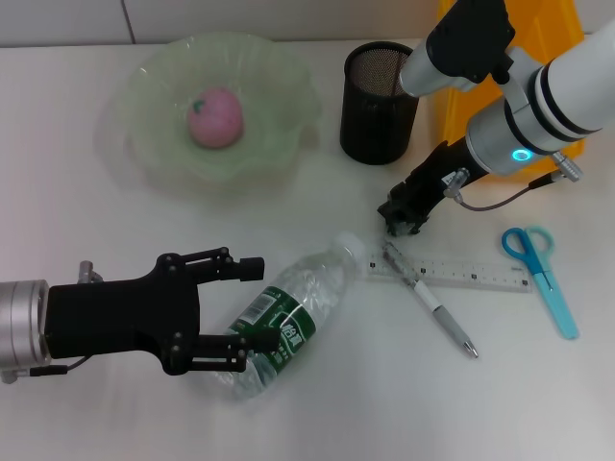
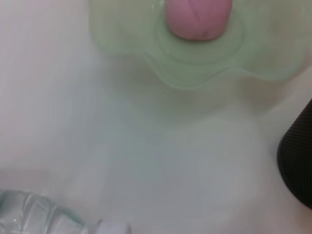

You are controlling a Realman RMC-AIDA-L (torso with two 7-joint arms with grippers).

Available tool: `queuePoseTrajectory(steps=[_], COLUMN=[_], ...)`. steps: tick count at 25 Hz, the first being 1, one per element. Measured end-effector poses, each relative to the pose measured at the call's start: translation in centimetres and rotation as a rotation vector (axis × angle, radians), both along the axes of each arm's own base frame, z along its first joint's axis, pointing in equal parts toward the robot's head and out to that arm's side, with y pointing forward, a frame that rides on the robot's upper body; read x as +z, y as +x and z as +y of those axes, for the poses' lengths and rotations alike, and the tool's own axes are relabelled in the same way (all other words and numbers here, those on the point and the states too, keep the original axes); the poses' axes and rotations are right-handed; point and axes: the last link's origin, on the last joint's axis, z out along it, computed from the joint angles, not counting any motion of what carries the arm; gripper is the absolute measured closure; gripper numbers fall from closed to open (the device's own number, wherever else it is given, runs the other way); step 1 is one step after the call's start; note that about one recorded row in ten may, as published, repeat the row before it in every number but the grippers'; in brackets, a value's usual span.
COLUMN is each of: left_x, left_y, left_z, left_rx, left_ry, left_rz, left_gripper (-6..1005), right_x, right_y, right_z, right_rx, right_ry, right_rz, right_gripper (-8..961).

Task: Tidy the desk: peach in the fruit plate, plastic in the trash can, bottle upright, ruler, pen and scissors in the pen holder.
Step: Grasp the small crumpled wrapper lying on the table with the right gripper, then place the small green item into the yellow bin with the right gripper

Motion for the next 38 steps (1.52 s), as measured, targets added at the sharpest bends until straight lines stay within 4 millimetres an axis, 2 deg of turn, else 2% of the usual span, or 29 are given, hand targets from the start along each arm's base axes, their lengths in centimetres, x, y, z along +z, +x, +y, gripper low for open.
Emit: queuePoseTrajectory(steps=[4, 9, 14, 20, 28, 33, 38], left_x=[0.0, 0.0, 0.0, 0.0, 0.1, 0.1, 0.1], left_y=[0.0, 0.0, -0.1, -0.1, -0.1, 0.0, 0.0], left_z=[0.0, 0.0, -0.1, -0.1, 0.0, 0.0, 0.0], left_rx=[0.000, 0.001, 0.000, -0.001, -0.006, -0.009, -0.011], left_ry=[0.001, 0.002, 0.006, 0.006, 0.009, 0.008, 0.006], left_rz=[0.000, 0.000, 0.000, 0.000, 0.001, 0.001, -0.001], left_gripper=[170, 170, 170, 170, 170, 170, 170], right_x=[-0.1, -0.1, -0.1, -0.1, 0.4, 2.3, 7.2], right_y=[0.1, 0.2, 0.3, 0.4, 0.4, 0.2, 0.7], right_z=[0.0, -0.1, -0.2, -0.2, -0.2, -0.9, -1.6], right_rx=[0.000, 0.000, -0.002, 0.000, 0.000, 0.005, -0.018], right_ry=[0.001, -0.001, 0.001, 0.002, 0.012, 0.018, 0.066], right_rz=[-0.002, -0.006, -0.005, -0.005, 0.017, 0.104, 0.282], right_gripper=[556, 732, 838, 918, 955, 956, 954])
